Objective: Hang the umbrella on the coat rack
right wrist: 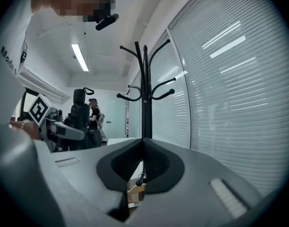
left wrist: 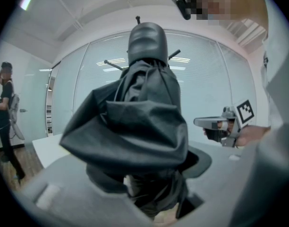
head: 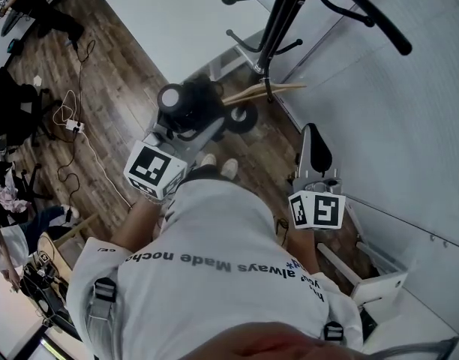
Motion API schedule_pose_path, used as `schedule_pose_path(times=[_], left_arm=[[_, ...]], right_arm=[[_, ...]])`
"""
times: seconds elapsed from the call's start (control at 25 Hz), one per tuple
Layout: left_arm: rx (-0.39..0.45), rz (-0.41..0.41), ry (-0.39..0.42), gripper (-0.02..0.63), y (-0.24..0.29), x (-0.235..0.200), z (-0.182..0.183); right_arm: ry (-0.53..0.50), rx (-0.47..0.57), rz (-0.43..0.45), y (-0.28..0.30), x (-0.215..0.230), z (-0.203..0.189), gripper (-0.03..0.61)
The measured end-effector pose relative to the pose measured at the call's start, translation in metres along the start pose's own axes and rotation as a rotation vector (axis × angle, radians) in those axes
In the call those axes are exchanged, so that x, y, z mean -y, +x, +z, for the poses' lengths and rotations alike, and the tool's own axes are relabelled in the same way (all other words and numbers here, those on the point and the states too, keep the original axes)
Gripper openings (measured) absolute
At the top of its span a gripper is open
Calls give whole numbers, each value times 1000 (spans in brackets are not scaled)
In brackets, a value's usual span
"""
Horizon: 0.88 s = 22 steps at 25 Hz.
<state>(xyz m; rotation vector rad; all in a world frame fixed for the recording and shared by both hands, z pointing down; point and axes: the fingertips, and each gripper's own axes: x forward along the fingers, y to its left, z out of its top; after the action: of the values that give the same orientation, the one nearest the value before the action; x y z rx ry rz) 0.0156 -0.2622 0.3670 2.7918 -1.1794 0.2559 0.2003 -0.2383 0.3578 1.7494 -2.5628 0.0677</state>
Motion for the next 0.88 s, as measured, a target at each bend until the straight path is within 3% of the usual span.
schedule_pose_path(times=[0.88], left_arm=[[4,-113,48,287,63,-69,35]], right_arm=[[-10,36,-61,85,11,29,2]])
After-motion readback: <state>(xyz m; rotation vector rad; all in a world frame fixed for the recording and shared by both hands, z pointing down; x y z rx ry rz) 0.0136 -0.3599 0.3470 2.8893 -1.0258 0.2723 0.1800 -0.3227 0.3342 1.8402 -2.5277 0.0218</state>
